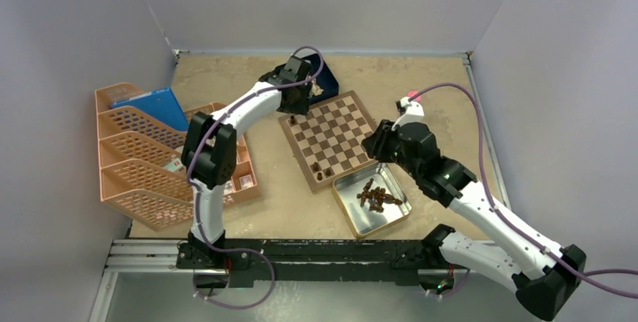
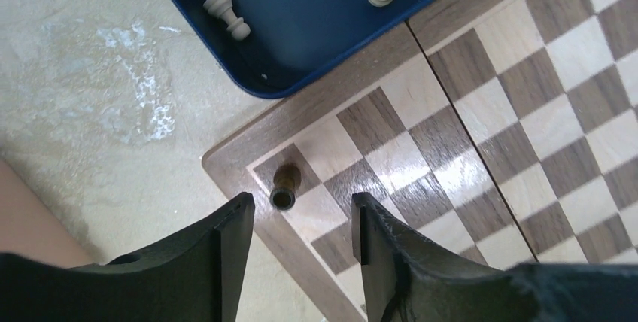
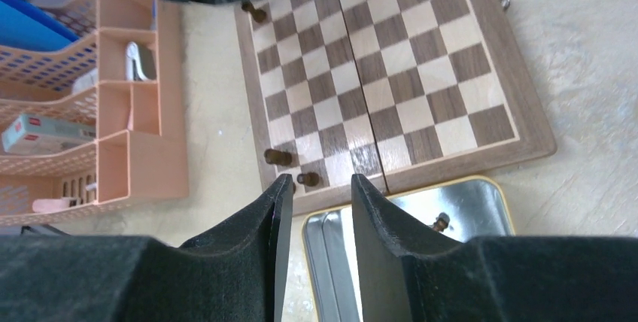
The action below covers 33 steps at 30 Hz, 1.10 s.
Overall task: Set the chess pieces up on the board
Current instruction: Move the chess piece to the chessboard, then pick up the chess piece from the storage box.
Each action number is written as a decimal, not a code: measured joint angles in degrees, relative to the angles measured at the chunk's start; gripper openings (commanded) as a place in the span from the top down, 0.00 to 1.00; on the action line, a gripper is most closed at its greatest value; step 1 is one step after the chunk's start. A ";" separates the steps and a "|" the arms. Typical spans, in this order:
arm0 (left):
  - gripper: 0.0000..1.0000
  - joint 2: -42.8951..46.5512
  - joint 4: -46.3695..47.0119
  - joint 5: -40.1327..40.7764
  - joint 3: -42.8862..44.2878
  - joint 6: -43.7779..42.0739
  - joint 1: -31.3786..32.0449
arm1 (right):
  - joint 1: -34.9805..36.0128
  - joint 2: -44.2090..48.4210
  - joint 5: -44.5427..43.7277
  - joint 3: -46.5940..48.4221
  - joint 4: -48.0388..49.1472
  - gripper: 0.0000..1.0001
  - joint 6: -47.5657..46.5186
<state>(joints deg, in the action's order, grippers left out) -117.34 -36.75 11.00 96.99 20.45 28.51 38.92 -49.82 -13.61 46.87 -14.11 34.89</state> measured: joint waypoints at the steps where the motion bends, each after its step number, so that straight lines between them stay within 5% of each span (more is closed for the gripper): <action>1: 0.45 0.70 -0.55 -0.31 0.00 0.04 0.00 | 0.00 -0.90 0.33 0.00 -0.59 0.64 0.46; 16: 0.30 25.99 -2.84 -16.35 -9.77 0.39 0.00 | 2.64 -9.18 -1.81 -0.61 -11.28 0.63 8.33; 27: 0.29 53.57 -0.76 -23.80 -34.32 -1.64 0.00 | 12.66 -20.13 -6.69 -1.62 -19.10 0.62 16.61; 33: 0.29 59.43 -0.15 -23.87 -41.66 -2.10 0.00 | 12.94 -24.41 -9.88 -1.95 -22.58 0.60 19.63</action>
<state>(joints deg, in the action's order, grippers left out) -57.91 -36.91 -12.86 55.33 18.35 28.51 51.86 -74.24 -23.49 44.93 -36.69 54.52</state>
